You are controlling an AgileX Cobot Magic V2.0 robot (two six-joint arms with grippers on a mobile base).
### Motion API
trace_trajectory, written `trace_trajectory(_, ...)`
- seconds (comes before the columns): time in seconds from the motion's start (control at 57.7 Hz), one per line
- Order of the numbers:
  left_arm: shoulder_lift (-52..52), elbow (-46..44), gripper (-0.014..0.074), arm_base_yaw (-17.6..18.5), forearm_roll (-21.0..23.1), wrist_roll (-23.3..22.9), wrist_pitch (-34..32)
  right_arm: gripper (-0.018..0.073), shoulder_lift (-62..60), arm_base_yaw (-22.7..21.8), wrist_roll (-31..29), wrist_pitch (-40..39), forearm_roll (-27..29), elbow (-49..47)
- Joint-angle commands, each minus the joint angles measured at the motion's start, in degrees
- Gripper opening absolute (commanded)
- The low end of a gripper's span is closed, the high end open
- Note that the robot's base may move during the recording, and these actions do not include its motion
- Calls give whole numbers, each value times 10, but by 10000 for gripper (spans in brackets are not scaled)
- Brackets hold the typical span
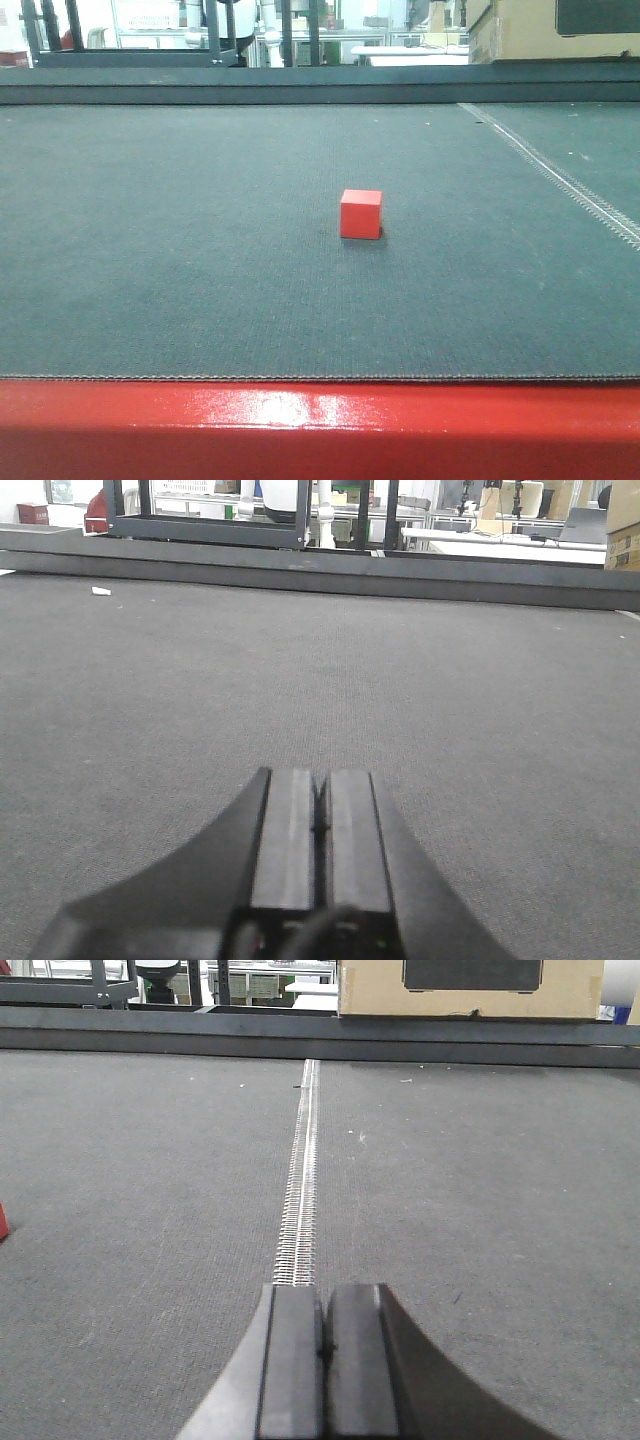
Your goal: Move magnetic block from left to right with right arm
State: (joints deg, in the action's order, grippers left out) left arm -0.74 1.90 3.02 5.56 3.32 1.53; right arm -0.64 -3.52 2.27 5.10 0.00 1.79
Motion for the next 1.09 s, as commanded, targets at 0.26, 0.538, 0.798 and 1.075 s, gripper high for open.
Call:
trace_trajectory(0.26, -7, 5, -126, -1, 3, -3, -48, 56, -12, -5, -3, -51, -8, 0)
trace_trajectory(0.538, -7, 5, -126, -1, 3, -3, -48, 56, -12, -4, -3, -27, -14, 0)
trace_trajectory(0.798, -7, 5, -126, -1, 3, -3, -48, 56, -12, -4, -3, -46, -14, 0)
trace_trajectory(1.075, -7, 5, -126, -1, 3, -3, -48, 56, 8, -4, 9, -17, -14, -85)
